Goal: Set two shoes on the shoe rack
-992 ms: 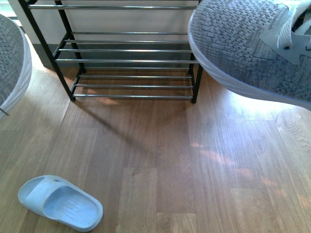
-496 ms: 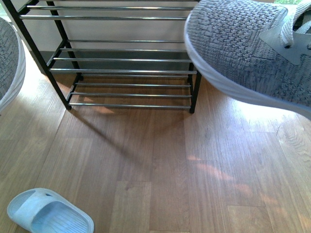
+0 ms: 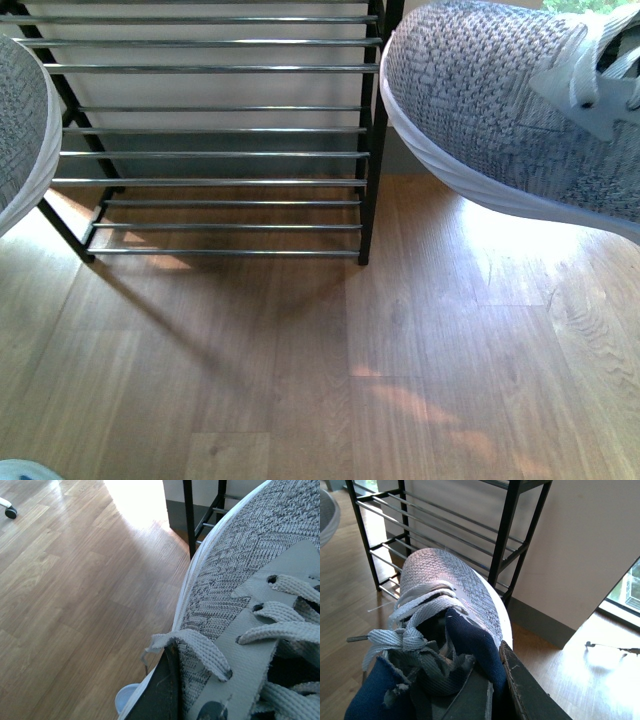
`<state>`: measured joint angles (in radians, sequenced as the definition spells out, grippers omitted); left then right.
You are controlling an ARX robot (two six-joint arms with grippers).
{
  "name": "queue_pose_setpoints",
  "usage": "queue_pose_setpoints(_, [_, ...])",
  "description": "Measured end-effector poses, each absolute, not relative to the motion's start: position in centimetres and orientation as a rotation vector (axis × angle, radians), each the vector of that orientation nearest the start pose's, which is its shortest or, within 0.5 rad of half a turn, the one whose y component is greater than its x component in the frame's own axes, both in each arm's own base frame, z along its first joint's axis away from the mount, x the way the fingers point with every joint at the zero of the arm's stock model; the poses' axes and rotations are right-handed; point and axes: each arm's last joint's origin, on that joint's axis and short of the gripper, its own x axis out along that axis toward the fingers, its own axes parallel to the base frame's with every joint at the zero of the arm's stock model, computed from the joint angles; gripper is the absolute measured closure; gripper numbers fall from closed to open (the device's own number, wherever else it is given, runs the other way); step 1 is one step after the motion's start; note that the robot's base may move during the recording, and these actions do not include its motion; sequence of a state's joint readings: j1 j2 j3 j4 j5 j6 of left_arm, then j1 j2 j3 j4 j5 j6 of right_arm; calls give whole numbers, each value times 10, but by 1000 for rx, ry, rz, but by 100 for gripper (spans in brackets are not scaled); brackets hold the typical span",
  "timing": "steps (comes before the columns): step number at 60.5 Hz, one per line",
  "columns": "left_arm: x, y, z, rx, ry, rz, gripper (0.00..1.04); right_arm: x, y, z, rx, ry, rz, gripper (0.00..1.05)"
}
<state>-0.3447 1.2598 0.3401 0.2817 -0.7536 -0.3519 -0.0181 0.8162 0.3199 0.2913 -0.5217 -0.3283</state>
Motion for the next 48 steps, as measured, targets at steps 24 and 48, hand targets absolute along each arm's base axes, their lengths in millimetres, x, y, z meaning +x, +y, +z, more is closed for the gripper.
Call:
queue_pose_setpoints(24, [202, -51, 143, -5, 471, 477, 103, 175, 10, 212, -266, 122, 510, 103])
queue_pose_setpoints(48, [202, -52, 143, -6, 474, 470, 103, 174, 11, 212, -264, 120, 524, 103])
